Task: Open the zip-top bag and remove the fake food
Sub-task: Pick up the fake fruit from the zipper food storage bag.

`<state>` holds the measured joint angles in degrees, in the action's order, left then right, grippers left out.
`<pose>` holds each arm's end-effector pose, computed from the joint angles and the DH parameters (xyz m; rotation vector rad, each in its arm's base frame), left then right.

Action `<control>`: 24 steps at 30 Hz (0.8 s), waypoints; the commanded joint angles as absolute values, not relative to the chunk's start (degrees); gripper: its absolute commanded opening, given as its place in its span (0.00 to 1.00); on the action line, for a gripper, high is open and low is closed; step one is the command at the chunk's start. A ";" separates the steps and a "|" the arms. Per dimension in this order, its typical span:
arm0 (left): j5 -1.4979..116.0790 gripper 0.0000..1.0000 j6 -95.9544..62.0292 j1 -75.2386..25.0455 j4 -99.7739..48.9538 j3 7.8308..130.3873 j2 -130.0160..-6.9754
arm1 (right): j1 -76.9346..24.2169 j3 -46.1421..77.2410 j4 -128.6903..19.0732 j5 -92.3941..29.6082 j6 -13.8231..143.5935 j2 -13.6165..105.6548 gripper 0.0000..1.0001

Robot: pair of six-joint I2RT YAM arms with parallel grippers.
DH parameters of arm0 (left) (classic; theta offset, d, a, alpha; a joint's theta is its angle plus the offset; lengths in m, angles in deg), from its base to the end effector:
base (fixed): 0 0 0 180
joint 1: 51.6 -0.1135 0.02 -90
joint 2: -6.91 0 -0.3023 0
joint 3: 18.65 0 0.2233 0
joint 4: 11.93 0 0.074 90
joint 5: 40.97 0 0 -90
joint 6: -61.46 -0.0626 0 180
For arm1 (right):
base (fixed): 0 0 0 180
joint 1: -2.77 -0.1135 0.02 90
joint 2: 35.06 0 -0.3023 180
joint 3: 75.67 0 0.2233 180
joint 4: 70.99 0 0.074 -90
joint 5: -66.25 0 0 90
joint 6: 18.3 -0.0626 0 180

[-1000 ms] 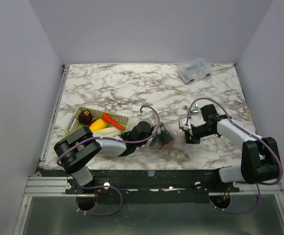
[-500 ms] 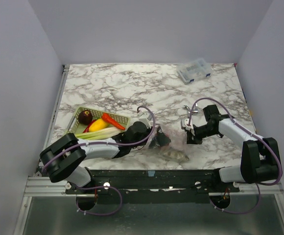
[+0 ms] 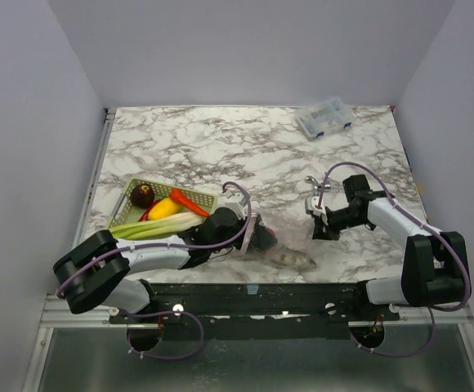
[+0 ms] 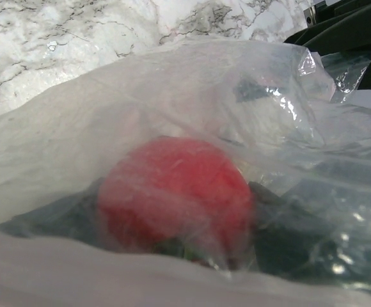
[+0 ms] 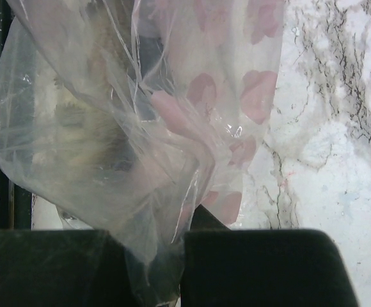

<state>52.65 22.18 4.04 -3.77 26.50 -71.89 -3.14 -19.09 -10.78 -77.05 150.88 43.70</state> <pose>0.1493 -0.2254 0.2276 0.1411 2.2416 -1.1770 0.1765 0.0687 0.2153 -1.6469 1.6784 0.8532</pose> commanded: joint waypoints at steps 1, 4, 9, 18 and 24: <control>52.15 0.04 21.41 4.38 -3.65 25.36 -68.53 | -1.95 -17.90 -9.20 -79.53 152.09 42.43 0.09; 52.13 0.04 21.16 4.39 -4.60 24.78 -67.01 | -1.41 -17.68 -8.52 -80.06 152.63 42.44 0.09; 51.81 0.04 20.31 4.38 -7.12 24.31 -64.70 | -0.45 -17.33 -7.56 -80.24 153.22 42.28 0.09; 49.49 0.04 17.73 4.39 -13.27 23.41 -60.23 | 7.31 -16.84 -3.66 -83.04 157.44 40.51 0.09; 47.98 0.04 16.42 4.38 -16.09 23.02 -57.24 | 9.42 -16.83 -2.78 -83.01 158.71 41.03 0.09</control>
